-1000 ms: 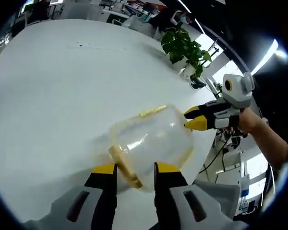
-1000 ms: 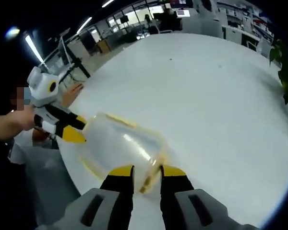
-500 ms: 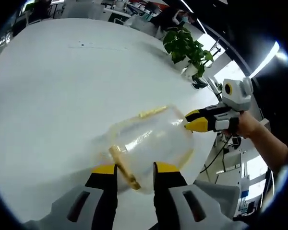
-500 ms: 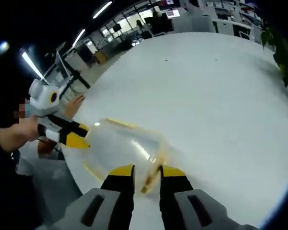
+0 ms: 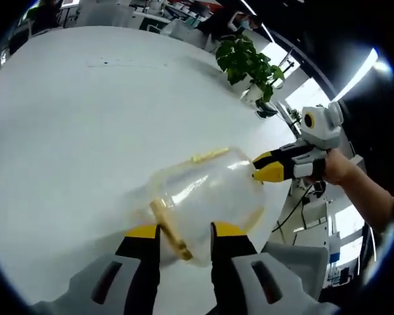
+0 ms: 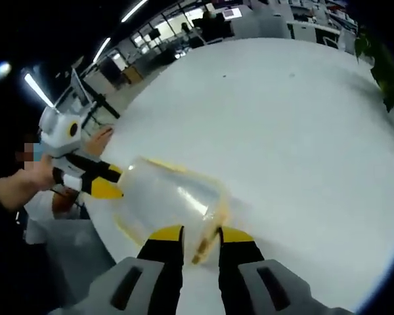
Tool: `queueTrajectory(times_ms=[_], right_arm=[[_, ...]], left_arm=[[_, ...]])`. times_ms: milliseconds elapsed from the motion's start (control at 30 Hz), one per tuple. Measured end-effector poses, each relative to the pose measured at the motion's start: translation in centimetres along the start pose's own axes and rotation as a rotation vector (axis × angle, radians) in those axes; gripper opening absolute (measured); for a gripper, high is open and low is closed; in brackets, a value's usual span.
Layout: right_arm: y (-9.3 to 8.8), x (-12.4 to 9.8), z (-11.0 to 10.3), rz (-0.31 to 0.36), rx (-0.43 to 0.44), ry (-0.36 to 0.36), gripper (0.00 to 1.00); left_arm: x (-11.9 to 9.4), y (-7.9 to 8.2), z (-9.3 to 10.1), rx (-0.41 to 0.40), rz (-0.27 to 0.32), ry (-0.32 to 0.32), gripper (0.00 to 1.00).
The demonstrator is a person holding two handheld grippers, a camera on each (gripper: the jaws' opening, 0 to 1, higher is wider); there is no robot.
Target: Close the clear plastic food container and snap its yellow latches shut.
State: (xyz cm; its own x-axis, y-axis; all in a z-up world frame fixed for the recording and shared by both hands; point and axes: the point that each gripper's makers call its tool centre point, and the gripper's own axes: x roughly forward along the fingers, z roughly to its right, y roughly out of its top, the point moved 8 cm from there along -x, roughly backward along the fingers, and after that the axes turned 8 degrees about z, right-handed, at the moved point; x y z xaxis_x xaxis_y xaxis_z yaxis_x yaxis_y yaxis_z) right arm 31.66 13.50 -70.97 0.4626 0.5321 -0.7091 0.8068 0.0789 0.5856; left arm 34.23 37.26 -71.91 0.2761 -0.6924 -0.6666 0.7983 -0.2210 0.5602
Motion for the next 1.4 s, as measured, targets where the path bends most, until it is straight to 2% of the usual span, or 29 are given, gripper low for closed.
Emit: queueTrajectory(times_ms=[200, 267, 333, 367, 400, 533, 600, 700, 733, 833, 900, 1033, 1067, 1233, 1300, 1367, 1400], right_arm=[[0.0, 0.0, 0.0, -0.028, 0.001, 0.006, 0.19], [0.0, -0.1, 0.0, -0.02, 0.008, 0.002, 0.2], [-0.1, -0.2, -0.2, -0.003, -0.031, -0.007, 0.2], [0.0, -0.2, -0.3, 0.004, -0.059, -0.01, 0.2], [0.0, -0.2, -0.4, 0.013, -0.089, -0.021, 0.21], [0.0, -0.2, -0.5, 0.01, -0.108, -0.024, 0.21], [0.1, -0.2, -0.5, 0.008, -0.116, -0.024, 0.21], [0.3, -0.1, -0.6, 0.004, -0.193, -0.035, 0.21], [0.4, -0.2, -0.8, 0.0, -0.234, -0.034, 0.22], [0.5, -0.3, -0.9, -0.025, -0.261, -0.055, 0.21], [0.7, -0.4, -1.2, -0.016, -0.3, -0.056, 0.22], [1.2, -0.8, -1.6, 0.013, -0.31, -0.031, 0.22], [1.4, -0.9, -1.6, 0.023, -0.315, -0.028, 0.23], [2.0, -1.2, -1.9, 0.052, -0.333, 0.006, 0.24], [2.3, -1.2, -2.5, 0.085, -0.388, 0.059, 0.24], [2.2, -1.2, -2.9, 0.07, -0.39, 0.082, 0.25], [2.3, -1.1, -3.2, 0.086, -0.42, 0.114, 0.26]], left_arm=[[0.0, 0.0, 0.2, 0.012, -0.002, 0.013, 0.31], [0.0, 0.0, 0.4, 0.034, -0.004, 0.012, 0.32], [0.0, 0.0, 0.3, 0.039, -0.003, 0.018, 0.33], [-0.2, 0.0, 0.5, 0.053, -0.007, 0.028, 0.33], [-0.2, 0.2, 0.6, 0.121, 0.001, 0.04, 0.33], [-0.2, 0.3, 1.0, 0.173, 0.007, 0.059, 0.34], [-0.3, 0.5, 1.0, 0.24, 0.018, 0.066, 0.34], [-0.5, 0.6, 1.2, 0.312, 0.021, 0.08, 0.34], [-0.6, 0.7, 1.2, 0.327, 0.025, 0.085, 0.34], [-1.0, 1.0, 1.4, 0.346, 0.029, 0.083, 0.34], [-1.2, 1.3, 1.4, 0.362, 0.032, 0.081, 0.34], [-1.3, 1.7, 1.4, 0.404, 0.028, 0.075, 0.34], [-1.4, 1.9, 1.6, 0.442, 0.024, 0.061, 0.34], [-1.2, 2.0, 2.5, 0.488, 0.018, 0.013, 0.35], [-1.0, 1.9, 2.9, 0.521, 0.015, -0.011, 0.37], [-0.8, 1.9, 3.1, 0.54, 0.014, -0.026, 0.39], [-0.7, 1.9, 3.1, 0.545, 0.009, -0.03, 0.39]])
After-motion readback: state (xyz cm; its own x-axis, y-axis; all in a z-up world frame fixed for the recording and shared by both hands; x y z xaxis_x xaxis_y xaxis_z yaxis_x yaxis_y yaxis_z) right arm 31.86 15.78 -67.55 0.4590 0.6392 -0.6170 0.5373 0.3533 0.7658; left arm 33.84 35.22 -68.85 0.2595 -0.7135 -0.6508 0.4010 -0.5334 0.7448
